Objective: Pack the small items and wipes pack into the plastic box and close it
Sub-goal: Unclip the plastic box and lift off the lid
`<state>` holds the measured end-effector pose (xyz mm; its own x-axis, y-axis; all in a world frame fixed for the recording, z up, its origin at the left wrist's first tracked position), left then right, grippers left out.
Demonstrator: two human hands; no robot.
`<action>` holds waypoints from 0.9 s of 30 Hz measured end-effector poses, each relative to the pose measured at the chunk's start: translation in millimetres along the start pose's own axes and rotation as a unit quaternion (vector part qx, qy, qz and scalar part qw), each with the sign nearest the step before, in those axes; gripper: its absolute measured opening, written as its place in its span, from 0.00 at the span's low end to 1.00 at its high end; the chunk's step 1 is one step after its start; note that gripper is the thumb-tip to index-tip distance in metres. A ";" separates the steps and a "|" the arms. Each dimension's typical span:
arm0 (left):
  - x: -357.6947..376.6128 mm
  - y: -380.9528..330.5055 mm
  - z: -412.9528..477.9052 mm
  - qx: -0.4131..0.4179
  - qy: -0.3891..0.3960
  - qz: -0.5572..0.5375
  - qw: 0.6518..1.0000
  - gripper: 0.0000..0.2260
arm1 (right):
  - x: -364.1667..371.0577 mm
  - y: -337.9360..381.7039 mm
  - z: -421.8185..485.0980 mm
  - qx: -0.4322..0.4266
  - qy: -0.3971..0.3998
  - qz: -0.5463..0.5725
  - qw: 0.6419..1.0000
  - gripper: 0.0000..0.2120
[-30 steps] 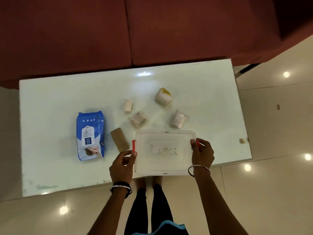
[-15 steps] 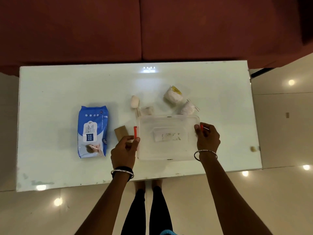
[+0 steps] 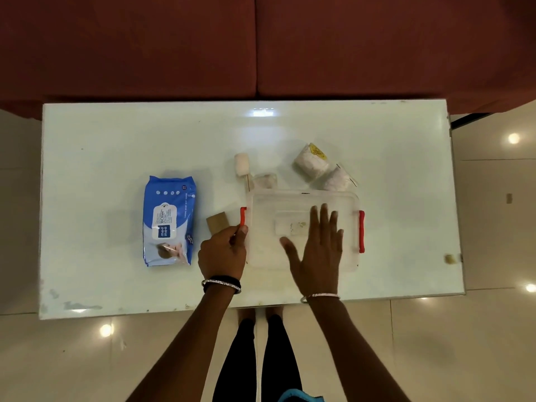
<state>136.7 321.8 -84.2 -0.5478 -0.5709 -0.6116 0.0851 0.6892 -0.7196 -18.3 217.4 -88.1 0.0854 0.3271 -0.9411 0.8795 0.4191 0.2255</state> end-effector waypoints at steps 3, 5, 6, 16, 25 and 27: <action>0.1 1.2 -0.2 -0.008 -0.011 -0.009 1.000 0.15 | 19.2 2.4 -11.7 -0.020 0.042 -0.038 0.998 0.44; -0.3 4.3 1.9 -0.021 -0.026 -0.014 0.999 0.14 | 21.1 -1.7 -9.6 -0.024 0.049 -0.041 0.998 0.44; 0.3 6.5 3.1 -0.030 -0.030 -0.017 0.999 0.14 | 20.0 -3.8 -8.3 -0.031 0.050 -0.036 0.998 0.43; 7.6 25.5 11.3 -0.057 -0.019 -0.050 0.997 0.15 | -21.4 -64.9 18.6 0.186 -0.189 0.088 0.960 0.16; 12.8 24.2 12.3 -0.076 -0.022 -0.065 0.995 0.14 | -3.9 -99.5 36.9 0.252 -0.076 0.195 0.945 0.20; 13.2 22.9 12.2 -0.074 -0.024 -0.058 0.995 0.14 | -3.7 -97.1 41.7 0.239 -0.102 0.135 0.956 0.18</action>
<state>141.6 324.5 -112.7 -0.5060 -0.6683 -0.5452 -0.1011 0.6738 -0.7320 -84.5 140.1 -117.0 0.3861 0.1768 -0.9054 0.9219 -0.1078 0.3721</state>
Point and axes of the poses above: each hand's wrist, its own z-axis towards the middle knuckle, its own x-axis out of the palm, y = z × x, the point moved 3 cm from there along z, towards the middle knuckle, and after that the axes turned 12 degrees about -z, right-handed, at the moved point
